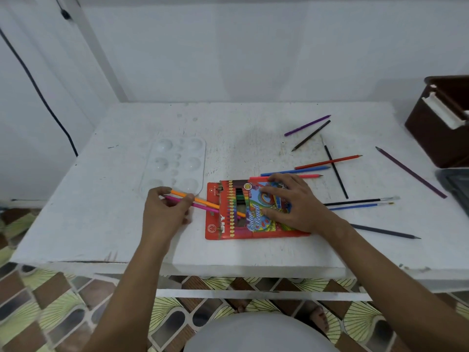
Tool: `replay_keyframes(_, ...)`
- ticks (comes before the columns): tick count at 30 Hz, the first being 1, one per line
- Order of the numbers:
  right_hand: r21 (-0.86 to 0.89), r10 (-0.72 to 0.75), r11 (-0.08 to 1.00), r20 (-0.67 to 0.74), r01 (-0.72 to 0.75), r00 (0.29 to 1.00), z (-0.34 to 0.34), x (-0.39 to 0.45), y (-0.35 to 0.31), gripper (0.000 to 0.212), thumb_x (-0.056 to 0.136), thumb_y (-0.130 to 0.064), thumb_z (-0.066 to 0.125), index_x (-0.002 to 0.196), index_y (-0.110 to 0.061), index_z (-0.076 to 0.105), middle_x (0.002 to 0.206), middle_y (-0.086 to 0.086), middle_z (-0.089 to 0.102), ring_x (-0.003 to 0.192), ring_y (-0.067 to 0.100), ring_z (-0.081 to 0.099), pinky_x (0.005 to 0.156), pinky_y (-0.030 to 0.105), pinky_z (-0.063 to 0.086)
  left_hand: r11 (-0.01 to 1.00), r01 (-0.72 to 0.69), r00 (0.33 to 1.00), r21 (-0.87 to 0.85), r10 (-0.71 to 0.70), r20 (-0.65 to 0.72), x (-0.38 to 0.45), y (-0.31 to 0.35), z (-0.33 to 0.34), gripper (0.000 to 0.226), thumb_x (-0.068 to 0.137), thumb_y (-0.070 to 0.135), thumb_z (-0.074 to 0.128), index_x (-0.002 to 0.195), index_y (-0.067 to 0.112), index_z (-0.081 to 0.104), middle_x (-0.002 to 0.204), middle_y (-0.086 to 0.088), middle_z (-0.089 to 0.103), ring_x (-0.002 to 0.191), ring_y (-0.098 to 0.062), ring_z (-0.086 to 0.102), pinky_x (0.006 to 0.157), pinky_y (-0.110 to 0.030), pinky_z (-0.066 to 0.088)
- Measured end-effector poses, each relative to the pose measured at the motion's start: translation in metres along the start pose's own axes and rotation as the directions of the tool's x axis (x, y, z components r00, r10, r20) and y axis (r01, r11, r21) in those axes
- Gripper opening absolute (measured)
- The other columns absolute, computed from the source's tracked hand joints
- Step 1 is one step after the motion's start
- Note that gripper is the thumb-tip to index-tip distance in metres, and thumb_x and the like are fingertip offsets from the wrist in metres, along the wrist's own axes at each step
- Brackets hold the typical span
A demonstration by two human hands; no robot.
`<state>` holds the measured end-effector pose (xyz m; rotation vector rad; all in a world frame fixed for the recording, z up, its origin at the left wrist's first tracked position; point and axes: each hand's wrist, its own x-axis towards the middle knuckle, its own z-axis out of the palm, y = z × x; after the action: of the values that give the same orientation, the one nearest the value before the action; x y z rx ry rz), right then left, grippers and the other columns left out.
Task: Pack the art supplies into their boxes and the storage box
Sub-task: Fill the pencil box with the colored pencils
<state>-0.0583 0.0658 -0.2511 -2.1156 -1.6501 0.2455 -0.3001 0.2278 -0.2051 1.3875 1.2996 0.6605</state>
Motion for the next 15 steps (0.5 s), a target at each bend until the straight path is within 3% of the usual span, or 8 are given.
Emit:
replay_keyframes(3,0.004,-0.012,1.0,-0.018,0.012,1.0,0.0,0.0,0.0,0.066,0.077,-0.069,0.045,0.129,-0.031,0.056,0.138,-0.001,0.042,0.131,0.017,0.034,0.107,0.031,0.023,0.985,-0.017,1.0,0.169,0.018,-0.003,0.004,0.001,-0.016,0.03,0.081,0.028,0.074,0.1,0.009,0.059,0.083,-0.011,0.066,0.061,-0.021,0.064,0.057,-0.031,0.055)
replay_keyframes(8,0.01,-0.013,1.0,-0.022,0.013,1.0,0.001,0.0,0.0,0.066,0.077,-0.07,0.044,0.128,-0.03,0.056,0.138,0.0,0.043,0.13,0.019,0.035,0.108,0.037,0.028,0.991,0.015,1.0,0.136,-0.012,-0.02,0.011,-0.003,-0.027,0.02,0.085,0.022,0.07,0.087,0.002,0.068,0.075,-0.017,0.067,0.058,-0.02,0.063,0.05,-0.019,0.05)
replay_keyframes(12,0.021,-0.008,1.0,-0.021,0.008,1.0,0.0,0.0,0.0,0.067,0.077,-0.07,0.045,0.129,-0.03,0.056,0.138,-0.001,0.042,0.131,0.018,0.034,0.109,0.037,0.028,0.999,0.038,0.995,0.009,-0.037,-0.091,0.014,-0.006,-0.028,0.012,0.084,0.014,0.071,0.087,0.002,0.069,0.079,-0.017,0.071,0.063,-0.019,0.069,0.061,-0.022,0.056)
replay_keyframes(15,0.04,0.008,0.999,-0.008,-0.008,1.0,-0.002,0.0,-0.001,0.067,0.076,-0.07,0.045,0.129,-0.03,0.055,0.139,-0.002,0.041,0.131,0.015,0.033,0.109,0.034,0.026,0.996,0.082,0.997,-0.024,-0.082,0.004,0.006,-0.006,-0.018,0.012,0.083,0.011,0.072,0.089,0.001,0.07,0.08,-0.017,0.072,0.068,-0.021,0.071,0.07,-0.027,0.059)
